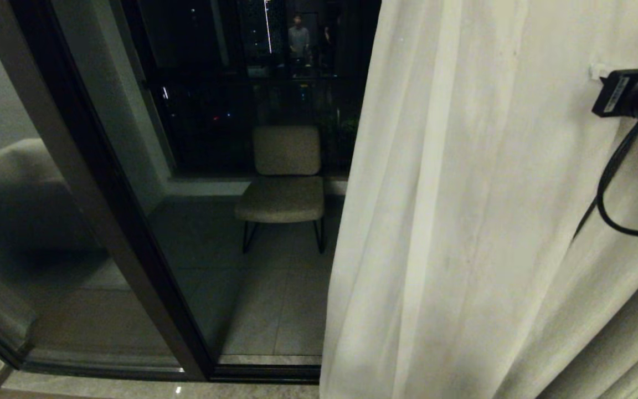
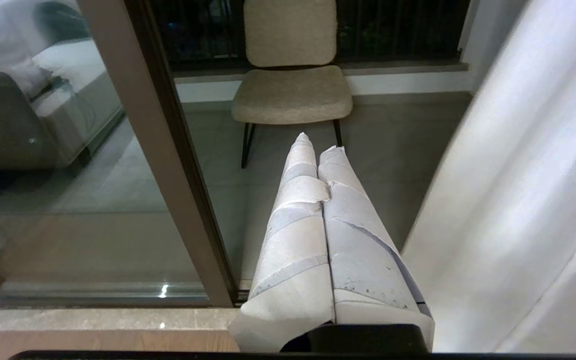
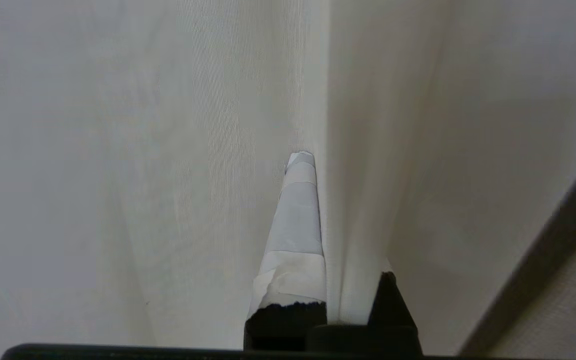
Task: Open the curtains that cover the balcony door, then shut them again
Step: Pull the inner curtains open on both sides
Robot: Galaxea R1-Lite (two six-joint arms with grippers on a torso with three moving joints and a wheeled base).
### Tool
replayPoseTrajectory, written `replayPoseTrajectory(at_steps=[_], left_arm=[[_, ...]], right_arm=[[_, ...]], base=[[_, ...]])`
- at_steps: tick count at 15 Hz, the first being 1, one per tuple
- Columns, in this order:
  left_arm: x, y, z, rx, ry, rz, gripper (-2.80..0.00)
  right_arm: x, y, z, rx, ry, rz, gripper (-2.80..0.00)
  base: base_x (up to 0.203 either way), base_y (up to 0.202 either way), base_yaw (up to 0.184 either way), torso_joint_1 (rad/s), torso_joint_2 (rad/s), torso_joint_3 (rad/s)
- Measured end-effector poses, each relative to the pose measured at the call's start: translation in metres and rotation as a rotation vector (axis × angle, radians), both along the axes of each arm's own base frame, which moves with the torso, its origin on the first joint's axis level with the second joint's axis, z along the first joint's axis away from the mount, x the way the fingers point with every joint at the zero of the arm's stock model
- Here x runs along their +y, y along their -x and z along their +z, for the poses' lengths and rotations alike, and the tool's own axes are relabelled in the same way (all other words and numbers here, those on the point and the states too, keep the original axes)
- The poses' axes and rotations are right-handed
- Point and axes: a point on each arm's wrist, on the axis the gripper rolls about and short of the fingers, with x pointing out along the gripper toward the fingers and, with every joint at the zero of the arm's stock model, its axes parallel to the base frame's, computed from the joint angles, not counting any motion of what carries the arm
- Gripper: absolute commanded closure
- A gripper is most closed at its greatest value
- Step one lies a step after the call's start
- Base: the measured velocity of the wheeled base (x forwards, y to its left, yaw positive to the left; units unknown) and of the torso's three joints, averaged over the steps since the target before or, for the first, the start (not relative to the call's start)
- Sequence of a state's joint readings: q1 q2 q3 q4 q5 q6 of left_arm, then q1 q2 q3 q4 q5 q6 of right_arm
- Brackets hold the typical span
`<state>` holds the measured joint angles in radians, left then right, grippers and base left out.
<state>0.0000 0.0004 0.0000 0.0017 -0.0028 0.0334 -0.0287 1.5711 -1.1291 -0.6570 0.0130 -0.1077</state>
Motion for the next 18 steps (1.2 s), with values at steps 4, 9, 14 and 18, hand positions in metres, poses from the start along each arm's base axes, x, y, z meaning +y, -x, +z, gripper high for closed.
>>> replayPoseTrajectory(at_steps=[4,9,14,18], left_arm=[[0.000,0.000,0.000,0.000,0.000,0.000,0.00],[0.000,0.000,0.000,0.000,0.000,0.000,0.00],[0.000,0.000,0.000,0.000,0.000,0.000,0.00],[0.000,0.000,0.000,0.000,0.000,0.000,0.00]], right_arm=[[-0.001,0.000,0.001,-0.004,0.001,-0.002,0.00],[-0.006,0.003,0.004,-0.010,0.001,-0.022,0.00],[-0.029,0.008,0.007,-0.023,0.001,-0.102,0.00],[-0.058,0.016,0.014,-0.035,0.005,-0.202,0.00]], base=[[0.000,0.000,0.000,0.000,0.00,0.000],[0.000,0.000,0.000,0.000,0.00,0.000],[0.000,0.000,0.000,0.000,0.00,0.000],[0.000,0.000,0.000,0.000,0.00,0.000]])
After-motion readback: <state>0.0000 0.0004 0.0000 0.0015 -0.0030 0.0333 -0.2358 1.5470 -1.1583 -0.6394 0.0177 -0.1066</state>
